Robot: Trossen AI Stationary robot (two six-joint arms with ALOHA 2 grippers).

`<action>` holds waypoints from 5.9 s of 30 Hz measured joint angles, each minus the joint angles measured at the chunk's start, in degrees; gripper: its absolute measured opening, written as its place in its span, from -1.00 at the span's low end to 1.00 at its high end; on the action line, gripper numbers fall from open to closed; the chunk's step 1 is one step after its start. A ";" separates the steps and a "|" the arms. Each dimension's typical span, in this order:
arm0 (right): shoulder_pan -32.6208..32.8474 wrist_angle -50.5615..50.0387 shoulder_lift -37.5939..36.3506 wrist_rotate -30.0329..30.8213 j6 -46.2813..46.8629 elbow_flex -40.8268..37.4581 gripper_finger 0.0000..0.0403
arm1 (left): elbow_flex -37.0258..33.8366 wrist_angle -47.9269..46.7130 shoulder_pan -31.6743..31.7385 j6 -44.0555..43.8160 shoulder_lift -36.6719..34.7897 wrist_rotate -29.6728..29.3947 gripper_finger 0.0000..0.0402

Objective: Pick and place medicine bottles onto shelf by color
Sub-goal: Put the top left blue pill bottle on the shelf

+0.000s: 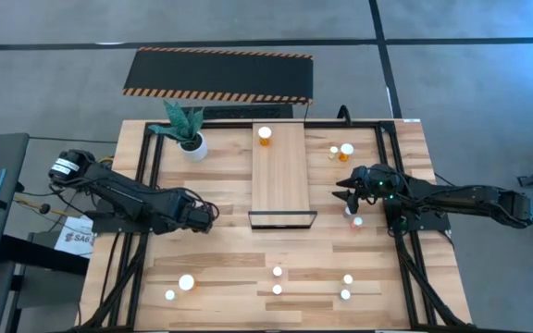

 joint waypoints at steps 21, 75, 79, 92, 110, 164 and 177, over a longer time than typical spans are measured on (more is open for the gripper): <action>0.00 0.00 0.01 0.01 0.00 -0.01 0.22 | 0.00 1.52 0.00 1.79 0.01 -0.66 -0.47; 0.02 0.00 0.00 0.00 -0.01 -0.02 0.22 | 50.93 -1.59 32.20 68.21 32.87 -2.92 -0.51; 0.02 0.00 0.02 0.00 0.00 -0.01 0.22 | 55.47 -1.89 33.15 71.89 36.35 -2.57 -0.51; 0.02 -0.02 0.02 0.02 -0.02 0.00 0.22 | 64.70 -5.95 36.83 72.25 43.41 -0.87 -0.46; 0.00 0.02 0.02 0.02 0.01 -0.02 0.22 | 64.64 -3.81 36.90 69.09 44.19 -2.38 -0.45; 0.00 0.00 0.00 0.00 -0.01 -0.02 0.22 | 63.71 -3.80 36.59 65.92 44.05 -2.45 -0.45; 0.00 0.00 0.00 0.00 0.01 -0.01 0.22 | 63.71 -3.67 36.59 65.94 44.05 -2.51 -0.45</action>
